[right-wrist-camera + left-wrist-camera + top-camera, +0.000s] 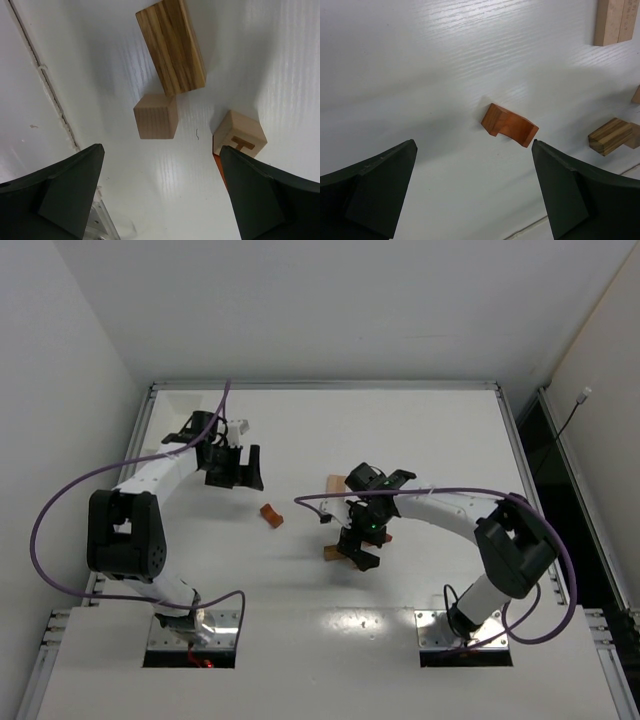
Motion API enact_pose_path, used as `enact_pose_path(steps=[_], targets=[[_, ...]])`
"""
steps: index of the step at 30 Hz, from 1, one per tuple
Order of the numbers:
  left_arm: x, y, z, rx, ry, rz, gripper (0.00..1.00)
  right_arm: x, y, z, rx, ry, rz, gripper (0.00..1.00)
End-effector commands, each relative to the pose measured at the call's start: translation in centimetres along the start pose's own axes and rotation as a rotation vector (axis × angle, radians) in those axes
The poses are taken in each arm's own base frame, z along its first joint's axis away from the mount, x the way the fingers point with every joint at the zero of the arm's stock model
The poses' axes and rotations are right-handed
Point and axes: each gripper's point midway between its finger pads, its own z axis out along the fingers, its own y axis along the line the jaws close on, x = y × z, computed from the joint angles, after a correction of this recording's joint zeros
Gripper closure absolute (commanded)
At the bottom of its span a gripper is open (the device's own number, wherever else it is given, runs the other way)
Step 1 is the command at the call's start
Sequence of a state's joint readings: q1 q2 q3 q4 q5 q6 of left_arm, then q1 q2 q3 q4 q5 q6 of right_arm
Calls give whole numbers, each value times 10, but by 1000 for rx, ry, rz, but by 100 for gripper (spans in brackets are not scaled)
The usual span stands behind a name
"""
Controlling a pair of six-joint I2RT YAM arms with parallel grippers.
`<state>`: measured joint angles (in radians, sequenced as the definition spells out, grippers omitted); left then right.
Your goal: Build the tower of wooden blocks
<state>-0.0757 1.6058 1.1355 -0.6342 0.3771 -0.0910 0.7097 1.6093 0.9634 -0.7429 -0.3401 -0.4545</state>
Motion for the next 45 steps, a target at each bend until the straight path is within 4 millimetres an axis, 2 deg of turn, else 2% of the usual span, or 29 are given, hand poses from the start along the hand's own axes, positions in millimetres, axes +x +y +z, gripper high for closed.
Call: enact_pose_path(steps=[1, 8, 13, 15, 17, 18, 19, 25, 28, 33, 38, 42, 45], targets=[[-13, -1, -14, -3, -67, 8, 1, -23, -8, -5, 55, -43, -22, 1], [-13, 0, -10, -3, -59, 4, 1, -21, -28, -1, 149, -12, 34, 1], [-13, 0, -10, -3, -59, 4, 1, -25, -61, -21, 291, -53, 153, 1], [-13, 0, -10, -3, -59, 4, 1, -28, -66, -25, 305, -76, 197, 1], [-12, 1, -8, -3, -51, 1, 1, -30, -68, -27, 305, -91, 213, 6], [-12, 1, -8, -3, -50, 1, 1, -31, -69, -25, 302, -90, 235, 14], [-12, 1, -8, -3, -50, 1, 1, -31, -69, -25, 302, -90, 236, 18], [-12, 3, -8, -12, -51, -9, 1, -24, -69, -13, 284, -59, 257, 39], [-14, 4, -8, -21, -59, -6, 1, -18, -69, -9, 284, -39, 263, 43], [-14, 4, -8, -21, -59, -6, 1, -8, -72, 1, 289, 4, 274, 44], [-14, 4, -8, -21, -59, -6, 1, -3, -74, 6, 289, 29, 270, 51], [-16, 5, -7, -21, -59, -6, 1, 1, -72, 9, 279, 46, 275, 65], [-16, 5, -7, -21, -59, -6, 1, 4, -71, 11, 270, 63, 269, 67]])
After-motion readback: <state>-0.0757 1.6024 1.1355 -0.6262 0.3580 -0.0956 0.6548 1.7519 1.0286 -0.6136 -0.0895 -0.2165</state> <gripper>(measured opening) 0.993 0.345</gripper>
